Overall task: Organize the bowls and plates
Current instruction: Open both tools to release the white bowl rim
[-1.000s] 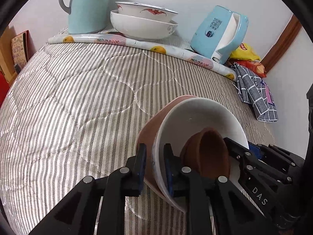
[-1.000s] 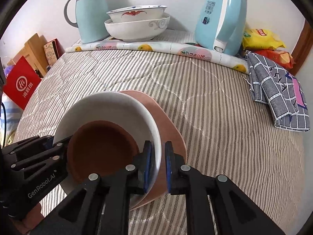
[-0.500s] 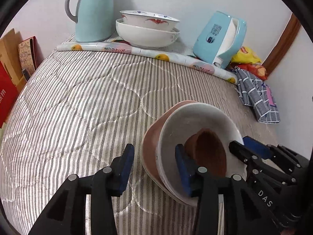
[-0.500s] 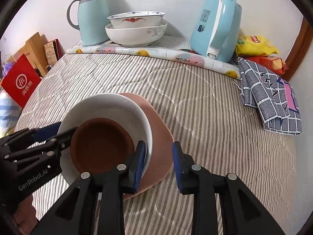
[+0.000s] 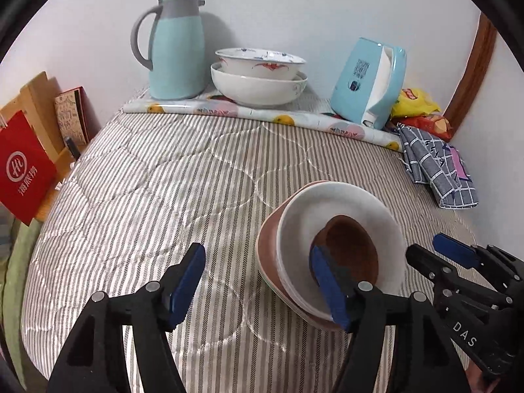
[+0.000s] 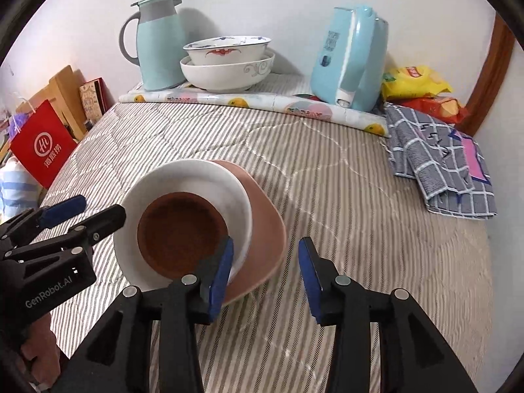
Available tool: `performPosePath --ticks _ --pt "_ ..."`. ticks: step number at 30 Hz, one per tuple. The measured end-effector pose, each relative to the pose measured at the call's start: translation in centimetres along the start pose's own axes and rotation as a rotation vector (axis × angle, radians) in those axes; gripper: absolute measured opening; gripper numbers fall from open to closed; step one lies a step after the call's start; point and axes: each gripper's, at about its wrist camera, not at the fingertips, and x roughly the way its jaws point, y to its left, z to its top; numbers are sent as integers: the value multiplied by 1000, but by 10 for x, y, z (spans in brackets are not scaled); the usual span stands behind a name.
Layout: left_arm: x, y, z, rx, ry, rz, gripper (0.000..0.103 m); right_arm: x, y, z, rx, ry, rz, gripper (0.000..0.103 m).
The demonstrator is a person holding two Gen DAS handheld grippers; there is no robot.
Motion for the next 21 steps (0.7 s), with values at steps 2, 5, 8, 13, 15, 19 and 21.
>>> performPosePath --ticks 2,5,8,13,15,19,21 --pt "-7 -1 -2 -5 -14 3 66 -11 0 -3 -12 -22 -27 46" --pt "-17 -4 -4 -17 -26 2 67 -29 -5 -8 0 -75 -40 61" --pt "-28 -12 -6 -17 -39 10 68 -46 -14 -13 34 -110 -54 68" --pt "-54 -27 -14 -5 -84 2 72 -71 -31 -22 91 -128 -59 71" --pt "-66 -34 -17 -3 -106 -2 73 -79 -36 -25 103 -137 -54 71" --pt "-87 -48 -26 11 -143 -17 78 -98 -42 -38 104 -150 -59 71" --pt "-99 -55 -33 18 -170 -14 81 -107 -44 -43 109 -164 -58 71"
